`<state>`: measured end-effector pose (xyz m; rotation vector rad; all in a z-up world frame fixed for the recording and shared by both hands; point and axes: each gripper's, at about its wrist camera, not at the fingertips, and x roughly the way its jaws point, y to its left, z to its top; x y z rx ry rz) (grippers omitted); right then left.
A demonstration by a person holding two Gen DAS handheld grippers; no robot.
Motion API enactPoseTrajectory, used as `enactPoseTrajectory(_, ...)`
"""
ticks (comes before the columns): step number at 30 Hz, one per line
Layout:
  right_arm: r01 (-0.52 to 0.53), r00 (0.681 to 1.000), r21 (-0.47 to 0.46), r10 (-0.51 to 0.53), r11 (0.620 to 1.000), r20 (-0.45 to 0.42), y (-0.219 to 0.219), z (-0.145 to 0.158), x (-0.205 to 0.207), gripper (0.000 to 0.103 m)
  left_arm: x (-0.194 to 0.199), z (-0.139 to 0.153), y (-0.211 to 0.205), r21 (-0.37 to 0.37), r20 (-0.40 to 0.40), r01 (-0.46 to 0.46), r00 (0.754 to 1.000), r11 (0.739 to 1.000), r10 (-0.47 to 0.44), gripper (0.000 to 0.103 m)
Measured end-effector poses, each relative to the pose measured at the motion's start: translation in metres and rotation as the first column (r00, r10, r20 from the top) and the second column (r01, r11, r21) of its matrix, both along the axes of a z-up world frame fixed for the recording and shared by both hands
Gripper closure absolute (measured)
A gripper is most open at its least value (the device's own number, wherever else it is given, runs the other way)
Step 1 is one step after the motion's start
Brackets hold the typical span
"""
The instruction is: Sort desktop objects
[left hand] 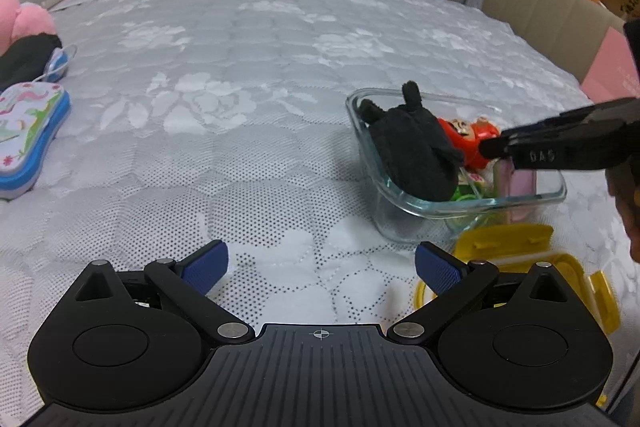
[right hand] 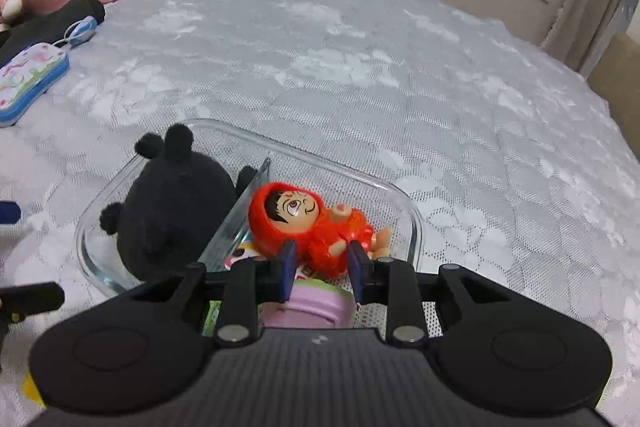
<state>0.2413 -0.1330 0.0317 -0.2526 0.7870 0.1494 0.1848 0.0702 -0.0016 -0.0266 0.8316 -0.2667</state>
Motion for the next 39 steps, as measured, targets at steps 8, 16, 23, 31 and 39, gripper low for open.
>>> enactPoseTrajectory(8,-0.194,0.979,0.105,0.185,0.975,0.086,0.05,0.019,-0.011,0.076,0.004,0.0,0.001,-0.017,-0.007,-0.012,1.0,1.0,0.012,0.001)
enactPoseTrajectory(16,-0.095,0.995,0.286,0.088,0.953,0.036,0.024,0.018,-0.007,0.075,0.0,-0.002,0.005,-0.005,-0.007,-0.014,1.0,1.0,0.014,0.001)
enactPoseTrajectory(23,-0.001,0.98,0.168,-0.033,0.986,0.195,-0.061,0.029,-0.119,0.057,-0.024,0.013,-0.017,0.002,0.047,0.038,0.998,0.999,-0.038,0.001)
enactPoseTrajectory(31,0.083,0.978,0.36,-0.145,0.929,0.148,-0.143,-0.029,-0.201,0.029,-0.07,0.007,-0.084,0.054,-0.101,0.165,0.982,0.985,-0.159,0.0)
enactPoseTrajectory(39,0.053,0.995,0.669,-0.093,0.742,0.024,-0.168,-0.074,-0.217,0.029,-0.115,0.008,-0.146,0.255,-0.121,0.251,0.966,0.934,-0.226,0.0)
